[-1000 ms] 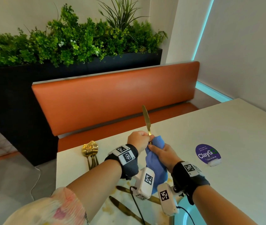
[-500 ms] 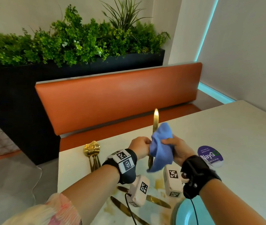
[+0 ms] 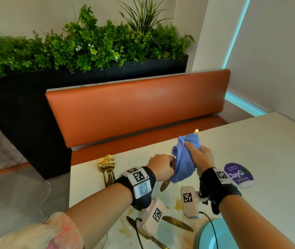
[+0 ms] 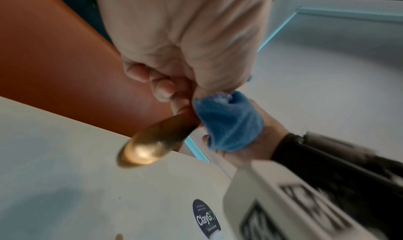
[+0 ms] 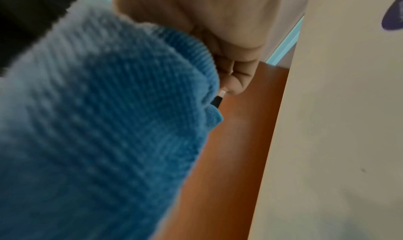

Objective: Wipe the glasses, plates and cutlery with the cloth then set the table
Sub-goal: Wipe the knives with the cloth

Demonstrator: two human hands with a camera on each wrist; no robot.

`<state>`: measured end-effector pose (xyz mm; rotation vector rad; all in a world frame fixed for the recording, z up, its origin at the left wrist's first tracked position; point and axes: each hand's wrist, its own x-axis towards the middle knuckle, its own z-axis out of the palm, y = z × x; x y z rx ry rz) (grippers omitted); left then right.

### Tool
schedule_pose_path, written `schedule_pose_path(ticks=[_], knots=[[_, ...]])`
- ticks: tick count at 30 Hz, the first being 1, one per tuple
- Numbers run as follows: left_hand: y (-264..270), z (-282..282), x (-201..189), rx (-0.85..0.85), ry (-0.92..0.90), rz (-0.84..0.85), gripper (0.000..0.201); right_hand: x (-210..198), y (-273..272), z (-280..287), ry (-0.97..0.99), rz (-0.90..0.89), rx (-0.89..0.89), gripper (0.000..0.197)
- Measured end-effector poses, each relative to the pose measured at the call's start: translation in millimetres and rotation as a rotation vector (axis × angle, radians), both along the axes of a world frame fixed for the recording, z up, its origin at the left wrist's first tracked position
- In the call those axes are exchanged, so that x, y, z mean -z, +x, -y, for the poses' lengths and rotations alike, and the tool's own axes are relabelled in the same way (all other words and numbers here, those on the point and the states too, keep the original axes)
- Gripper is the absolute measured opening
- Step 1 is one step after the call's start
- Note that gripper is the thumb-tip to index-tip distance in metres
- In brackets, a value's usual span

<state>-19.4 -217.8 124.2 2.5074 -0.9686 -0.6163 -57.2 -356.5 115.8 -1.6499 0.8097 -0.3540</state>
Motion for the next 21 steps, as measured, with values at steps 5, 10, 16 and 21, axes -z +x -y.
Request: schedule_pose_path(ticks=[5,10,16,21], knots=[[-7,-5,-1,0.016,-0.001,-0.049,0.036,-20,7,23,-0.117,-0.033,0.078,0.036],[4,-15,7,-0.068,-0.024,-0.056,0.032,-14,11,9,-0.112,-0.063,0.032,0.032],[4,-29,20,-0.067,-0.002,-0.096,0.036,0,17,-9,-0.188,-0.127,-0.114,0.032],[18,-43,22,-0.138,0.037,-0.144,0.022,-15,31,14,-0.247,-0.199,0.08,0.045]])
